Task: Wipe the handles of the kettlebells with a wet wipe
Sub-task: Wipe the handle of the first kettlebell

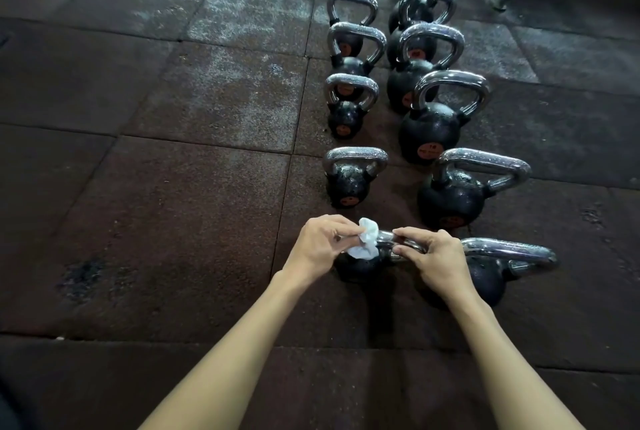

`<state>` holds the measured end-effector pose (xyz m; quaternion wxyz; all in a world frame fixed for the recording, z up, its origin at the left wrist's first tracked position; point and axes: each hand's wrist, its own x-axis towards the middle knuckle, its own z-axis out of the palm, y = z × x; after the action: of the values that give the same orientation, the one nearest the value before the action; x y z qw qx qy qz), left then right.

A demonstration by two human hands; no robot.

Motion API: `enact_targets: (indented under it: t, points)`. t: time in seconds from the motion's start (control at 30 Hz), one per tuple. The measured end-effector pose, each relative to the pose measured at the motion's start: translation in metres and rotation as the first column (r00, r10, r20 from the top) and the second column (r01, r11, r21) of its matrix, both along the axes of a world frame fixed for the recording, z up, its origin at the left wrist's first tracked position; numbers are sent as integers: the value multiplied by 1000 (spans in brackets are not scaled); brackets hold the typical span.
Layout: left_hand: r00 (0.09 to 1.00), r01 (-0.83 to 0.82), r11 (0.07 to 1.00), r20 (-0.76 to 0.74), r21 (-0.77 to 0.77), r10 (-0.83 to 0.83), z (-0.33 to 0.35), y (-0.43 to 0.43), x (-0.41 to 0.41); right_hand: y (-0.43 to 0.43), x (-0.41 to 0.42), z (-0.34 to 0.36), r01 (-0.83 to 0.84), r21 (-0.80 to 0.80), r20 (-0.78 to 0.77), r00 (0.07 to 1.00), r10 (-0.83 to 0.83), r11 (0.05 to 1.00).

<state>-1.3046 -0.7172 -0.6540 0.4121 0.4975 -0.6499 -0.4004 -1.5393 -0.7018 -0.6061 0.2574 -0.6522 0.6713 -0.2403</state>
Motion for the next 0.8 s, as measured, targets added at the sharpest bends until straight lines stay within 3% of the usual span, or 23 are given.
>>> enact_targets:
  t: [0.1, 0.27, 0.4, 0.6, 0.73, 0.8]
  points:
    - [995, -5, 999, -96, 38, 9, -5, -4, 5, 0, 7, 3, 4, 2, 33, 999, -4, 1000]
    - [999, -26, 983, -29, 181, 32, -30, 2, 26, -1, 19, 9, -1, 35, 39, 999, -1, 999]
    - [986, -131, 985, -89, 112, 142, -26, 11, 19, -2, 24, 6, 7, 47, 56, 998, -9, 999]
    - [929, -368, 919, 27, 143, 368, -34, 29, -4, -1, 32, 2, 88, 36, 54, 995, -89, 995]
    - [857, -510, 860, 82, 2, 509, -27, 32, -23, 1, 34, 2, 139, 47, 71, 987, -142, 989]
    - [844, -530, 848, 103, 3, 527, -27, 31, -29, 2, 35, 3, 156, 62, 93, 983, -161, 986]
